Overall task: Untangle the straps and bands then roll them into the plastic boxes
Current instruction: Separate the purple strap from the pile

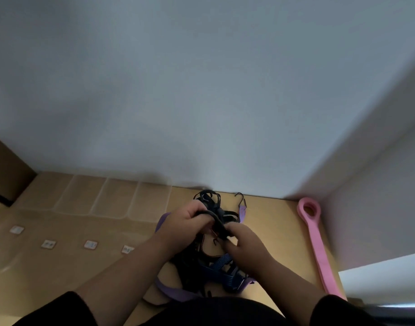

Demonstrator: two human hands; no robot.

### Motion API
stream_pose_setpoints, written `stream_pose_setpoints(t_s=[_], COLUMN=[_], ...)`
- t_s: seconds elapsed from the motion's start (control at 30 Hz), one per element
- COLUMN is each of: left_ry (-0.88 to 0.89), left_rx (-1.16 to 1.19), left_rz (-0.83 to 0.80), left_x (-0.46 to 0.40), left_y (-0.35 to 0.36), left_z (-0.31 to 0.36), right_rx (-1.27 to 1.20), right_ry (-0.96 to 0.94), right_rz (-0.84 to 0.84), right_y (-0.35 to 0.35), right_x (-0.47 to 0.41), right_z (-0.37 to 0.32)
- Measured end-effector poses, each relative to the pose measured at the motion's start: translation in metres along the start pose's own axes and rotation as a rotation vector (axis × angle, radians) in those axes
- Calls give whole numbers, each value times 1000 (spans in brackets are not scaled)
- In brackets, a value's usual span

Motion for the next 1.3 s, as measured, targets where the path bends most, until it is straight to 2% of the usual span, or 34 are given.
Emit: stream_pose_setpoints(t_s=[0.07, 0.13, 0.2, 0.27, 0.33, 0.53, 0.67, 0.73, 0.87, 0.93, 1.03, 1.1, 1.2, 1.3], left_ry=[-34, -41, -49, -85, -110, 0, 0, 11, -68, -118, 3, 86, 173, 135], left_rx=[162, 237, 237, 122, 2, -18, 169, 164, -50, -293, -728, -840, -949, -1143], left_rz=[30, -12, -127, -182, -198, -324, -332, -295, -284, -249, -258, -327, -291, -294], left_x=[1, 2, 7, 9, 8, 14, 17, 15, 6, -4, -15, -16, -26, -44], left_y=[-7, -12, -13, -15, -16, -12, -9, -10, -10, -15, -8, 11, 28, 36], left_z=[12, 22, 29, 30, 27, 43, 49, 47, 12, -20, -43, -50, -50, -55], right_rx=[-163, -240, -352, -459, -449, -299, -209, -261, -231, -170, -104, -46, 32, 40], right_ry=[33, 43, 48, 21, -25, -146, -298, -267, -61, 32, 164, 252, 392, 485], right_rz=[71, 128, 134, 94, 40, -108, -146, -141, -62, -36, 50, 92, 85, 54], right_y=[-22, -41, -55, -65, -72, -77, -77, -75, -70, -67, -69, -69, -61, -46], right_x=[-1, -3, -4, -7, -11, -19, -18, -17, -13, -9, -1, 5, 14, 21], right_z=[-6, -11, -20, -33, -51, -90, -111, -107, -72, -52, -20, 4, 40, 67])
Point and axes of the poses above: each hand's wrist, its own x-axis away from the middle knuckle, its own y-axis out of the palm, z = x × y, the point moved 7 cm from there along -x, towards the middle knuckle
